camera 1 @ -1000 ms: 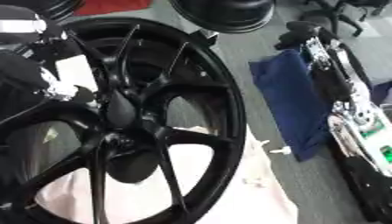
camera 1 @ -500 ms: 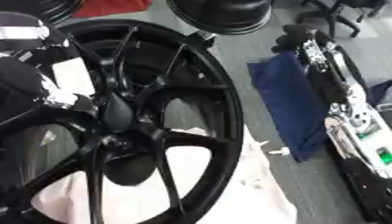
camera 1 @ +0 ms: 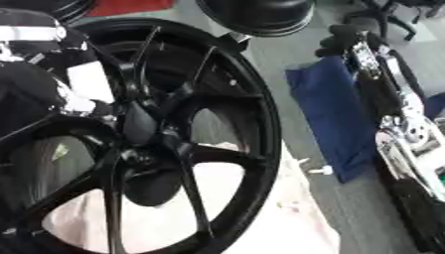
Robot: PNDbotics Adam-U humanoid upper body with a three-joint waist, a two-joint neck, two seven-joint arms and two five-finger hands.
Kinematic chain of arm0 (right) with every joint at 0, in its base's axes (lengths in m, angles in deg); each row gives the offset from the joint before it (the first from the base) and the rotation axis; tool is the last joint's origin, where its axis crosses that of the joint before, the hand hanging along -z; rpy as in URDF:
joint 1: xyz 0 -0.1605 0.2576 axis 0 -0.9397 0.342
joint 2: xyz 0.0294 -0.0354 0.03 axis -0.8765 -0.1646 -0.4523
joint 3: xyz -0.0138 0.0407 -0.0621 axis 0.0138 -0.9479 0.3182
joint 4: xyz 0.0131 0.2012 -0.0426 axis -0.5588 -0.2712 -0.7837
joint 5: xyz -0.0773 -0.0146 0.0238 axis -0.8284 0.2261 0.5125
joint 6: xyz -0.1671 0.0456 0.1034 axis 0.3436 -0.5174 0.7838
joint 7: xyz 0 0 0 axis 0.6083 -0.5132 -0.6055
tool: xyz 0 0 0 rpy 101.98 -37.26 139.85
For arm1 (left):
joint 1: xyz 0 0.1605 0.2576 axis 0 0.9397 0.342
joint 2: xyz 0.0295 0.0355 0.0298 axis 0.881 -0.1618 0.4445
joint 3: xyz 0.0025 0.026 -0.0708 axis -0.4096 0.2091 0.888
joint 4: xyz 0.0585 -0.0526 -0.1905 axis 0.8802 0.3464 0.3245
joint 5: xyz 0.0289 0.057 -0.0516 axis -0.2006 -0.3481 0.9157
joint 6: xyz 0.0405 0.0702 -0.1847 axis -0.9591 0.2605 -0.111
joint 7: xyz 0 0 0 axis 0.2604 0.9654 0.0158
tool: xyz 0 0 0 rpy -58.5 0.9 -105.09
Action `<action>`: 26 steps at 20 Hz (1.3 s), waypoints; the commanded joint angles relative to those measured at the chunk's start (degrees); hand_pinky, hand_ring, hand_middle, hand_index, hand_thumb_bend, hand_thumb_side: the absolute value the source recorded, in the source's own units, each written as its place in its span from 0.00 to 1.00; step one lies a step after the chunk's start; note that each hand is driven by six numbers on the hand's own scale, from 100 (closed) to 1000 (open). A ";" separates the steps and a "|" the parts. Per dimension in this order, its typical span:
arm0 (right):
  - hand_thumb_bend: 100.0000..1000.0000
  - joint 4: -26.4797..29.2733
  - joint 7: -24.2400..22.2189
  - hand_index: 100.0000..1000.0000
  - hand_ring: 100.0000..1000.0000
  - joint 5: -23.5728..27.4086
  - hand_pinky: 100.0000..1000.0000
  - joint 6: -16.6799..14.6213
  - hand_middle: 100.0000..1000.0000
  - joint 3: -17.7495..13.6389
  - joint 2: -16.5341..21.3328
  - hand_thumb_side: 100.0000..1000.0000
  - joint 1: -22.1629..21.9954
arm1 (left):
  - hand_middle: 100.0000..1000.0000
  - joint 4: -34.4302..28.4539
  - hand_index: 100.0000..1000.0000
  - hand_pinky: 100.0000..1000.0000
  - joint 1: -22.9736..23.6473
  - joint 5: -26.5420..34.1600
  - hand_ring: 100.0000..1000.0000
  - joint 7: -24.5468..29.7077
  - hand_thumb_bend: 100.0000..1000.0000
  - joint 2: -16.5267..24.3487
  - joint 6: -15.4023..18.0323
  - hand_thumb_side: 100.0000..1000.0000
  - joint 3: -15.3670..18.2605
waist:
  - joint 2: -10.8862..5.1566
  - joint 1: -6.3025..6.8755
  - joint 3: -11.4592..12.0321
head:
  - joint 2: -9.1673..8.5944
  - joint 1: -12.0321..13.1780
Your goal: Pull the pin out of the wheel hub.
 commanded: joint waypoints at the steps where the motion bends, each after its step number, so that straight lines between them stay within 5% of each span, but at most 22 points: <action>1: 0.00 1.19 -0.24 0.76 0.66 0.14 0.99 -0.07 0.61 -0.44 0.90 0.68 0.22 | 0.49 -0.77 0.68 0.75 -1.39 -0.43 0.55 3.51 0.32 0.92 -3.91 0.31 0.56 | -1.31 -0.04 0.11 | 0.05 -0.07; 11: 0.00 1.19 -0.23 0.76 0.66 0.33 1.00 -0.10 0.61 -0.51 0.79 0.69 0.12 | 0.45 -1.37 0.64 0.71 -1.52 -1.93 0.52 4.63 0.22 1.20 -4.57 0.11 0.42 | -1.60 -0.09 0.49 | 0.08 0.09; 26: 0.00 1.19 -0.40 0.76 0.66 0.47 1.00 -0.04 0.61 -0.58 0.69 0.69 0.01 | 0.30 -1.63 0.48 0.65 -1.50 -0.61 0.41 0.18 0.18 0.78 -6.37 0.12 0.47 | -1.70 -0.20 0.20 | 0.03 0.34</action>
